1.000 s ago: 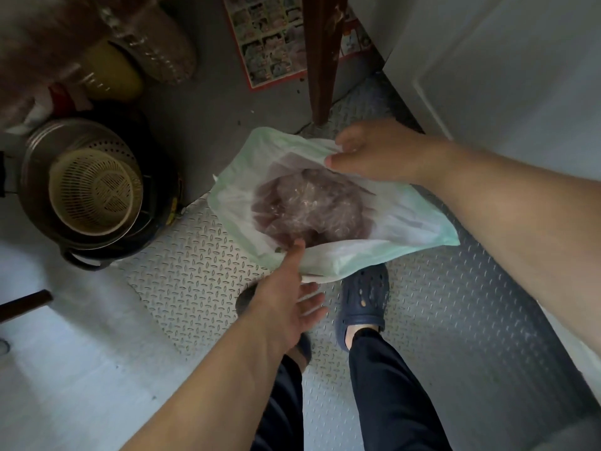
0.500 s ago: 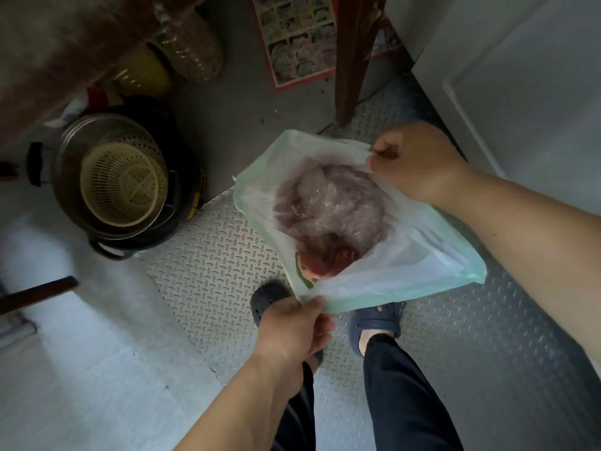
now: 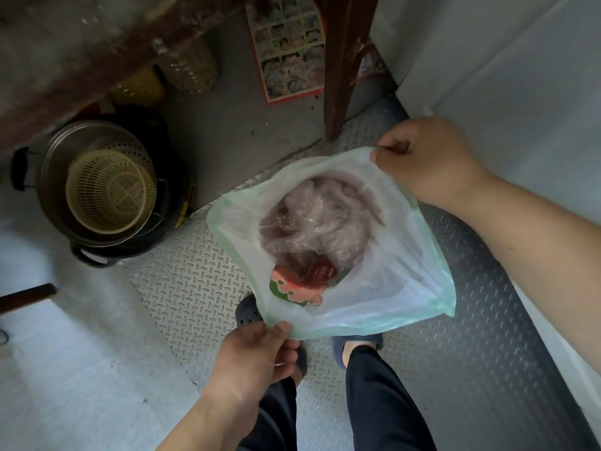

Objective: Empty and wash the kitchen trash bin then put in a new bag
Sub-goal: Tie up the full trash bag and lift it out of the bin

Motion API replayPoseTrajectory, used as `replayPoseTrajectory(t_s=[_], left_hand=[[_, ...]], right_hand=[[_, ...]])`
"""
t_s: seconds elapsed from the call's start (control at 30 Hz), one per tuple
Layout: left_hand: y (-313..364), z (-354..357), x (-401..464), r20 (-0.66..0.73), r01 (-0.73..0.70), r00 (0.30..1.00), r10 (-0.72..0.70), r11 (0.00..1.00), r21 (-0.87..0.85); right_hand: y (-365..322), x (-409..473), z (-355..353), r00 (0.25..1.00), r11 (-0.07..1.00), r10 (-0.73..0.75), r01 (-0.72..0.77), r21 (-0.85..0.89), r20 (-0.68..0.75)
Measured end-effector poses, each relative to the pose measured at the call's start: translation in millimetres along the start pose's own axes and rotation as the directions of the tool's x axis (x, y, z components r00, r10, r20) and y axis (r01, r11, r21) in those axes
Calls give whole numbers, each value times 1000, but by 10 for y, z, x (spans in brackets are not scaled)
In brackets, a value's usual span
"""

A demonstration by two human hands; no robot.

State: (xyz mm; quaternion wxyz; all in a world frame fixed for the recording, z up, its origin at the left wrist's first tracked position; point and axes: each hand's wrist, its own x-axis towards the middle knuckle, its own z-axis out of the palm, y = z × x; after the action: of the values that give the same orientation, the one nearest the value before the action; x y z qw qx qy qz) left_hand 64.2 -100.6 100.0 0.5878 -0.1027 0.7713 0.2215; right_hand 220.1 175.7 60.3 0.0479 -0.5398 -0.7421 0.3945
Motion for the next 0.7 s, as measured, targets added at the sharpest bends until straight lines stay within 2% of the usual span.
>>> replayPoseTrajectory(t_s=[0.2,0.4,0.5,0.57,0.63,0.7], left_hand=[[109,3,-42,-49,-121,991,126,987,107],[167,-182,26,-109,-131,982,151,975,178],[204,-285,100,-109,-152,978,177,966,208],[249,-345,152,-27,-148,987,157,965,219],[334,-431,249,80,-87,994,70,968,237],[412,-560,430,62,8,998,-23,972,236]], right_hand=[[13,-114,-125,1000,1000,17,-17,-8,-13],[144,-232,-187,995,996,93,-93,-1,-41],[221,-295,-174,983,980,163,-151,127,-90],[236,-338,-155,975,942,212,-186,277,-66],[282,-425,-128,955,836,294,-243,492,-29],[406,-618,-60,895,668,442,-281,689,-64]])
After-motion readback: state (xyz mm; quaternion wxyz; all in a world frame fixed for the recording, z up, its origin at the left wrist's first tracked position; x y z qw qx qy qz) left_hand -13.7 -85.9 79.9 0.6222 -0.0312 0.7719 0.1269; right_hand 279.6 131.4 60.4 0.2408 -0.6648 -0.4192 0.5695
